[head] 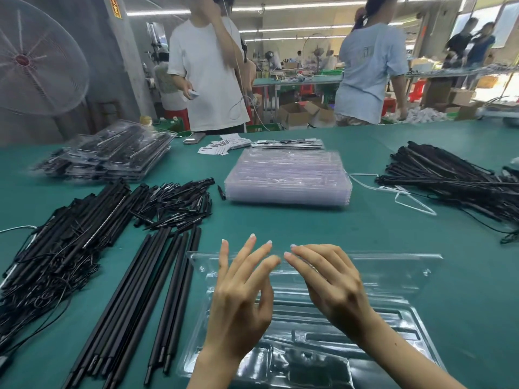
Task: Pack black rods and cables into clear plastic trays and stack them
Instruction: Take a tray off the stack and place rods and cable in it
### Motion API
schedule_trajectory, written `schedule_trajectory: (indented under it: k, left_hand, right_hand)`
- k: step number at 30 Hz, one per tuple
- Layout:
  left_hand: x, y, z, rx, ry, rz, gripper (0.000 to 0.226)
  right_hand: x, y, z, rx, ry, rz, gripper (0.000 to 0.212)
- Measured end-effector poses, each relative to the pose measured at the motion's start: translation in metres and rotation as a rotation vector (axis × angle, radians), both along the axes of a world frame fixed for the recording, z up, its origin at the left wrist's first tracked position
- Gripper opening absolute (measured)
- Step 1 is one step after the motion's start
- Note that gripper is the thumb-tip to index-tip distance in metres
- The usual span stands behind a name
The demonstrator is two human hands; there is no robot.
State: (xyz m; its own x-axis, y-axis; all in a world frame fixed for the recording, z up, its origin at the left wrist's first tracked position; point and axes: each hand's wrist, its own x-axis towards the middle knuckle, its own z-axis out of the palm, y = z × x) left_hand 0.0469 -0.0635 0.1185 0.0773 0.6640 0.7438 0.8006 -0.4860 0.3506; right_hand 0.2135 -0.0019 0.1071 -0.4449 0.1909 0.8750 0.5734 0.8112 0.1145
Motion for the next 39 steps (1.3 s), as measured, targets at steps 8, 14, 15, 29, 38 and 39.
schedule_trajectory:
  k: [8,14,15,29,38,39]
  left_hand:
    - [-0.024,0.004,0.021,-0.014,-0.108,0.099,0.027]
    - [-0.026,0.003,0.010,-0.047,0.103,0.029,0.033]
    - [-0.027,0.002,0.007,-0.046,0.112,0.029,0.034]
    - [-0.030,0.004,-0.006,0.031,0.166,0.034,0.042]
    - [-0.029,0.005,-0.006,0.037,0.176,0.052,0.047]
    - [-0.028,0.005,-0.006,0.037,0.178,0.054,0.048]
  right_hand:
    - [0.000,-0.002,0.007,-0.008,0.009,-0.022,0.024]
    - [-0.001,-0.001,0.004,0.003,0.027,-0.017,0.027]
    - [-0.002,-0.002,0.003,0.013,0.031,-0.011,0.028]
    - [-0.002,-0.002,0.001,0.003,0.006,-0.044,0.036]
    - [-0.002,0.000,0.001,0.023,0.001,-0.031,0.036]
    - [-0.002,0.000,0.001,0.027,0.000,-0.032,0.035]
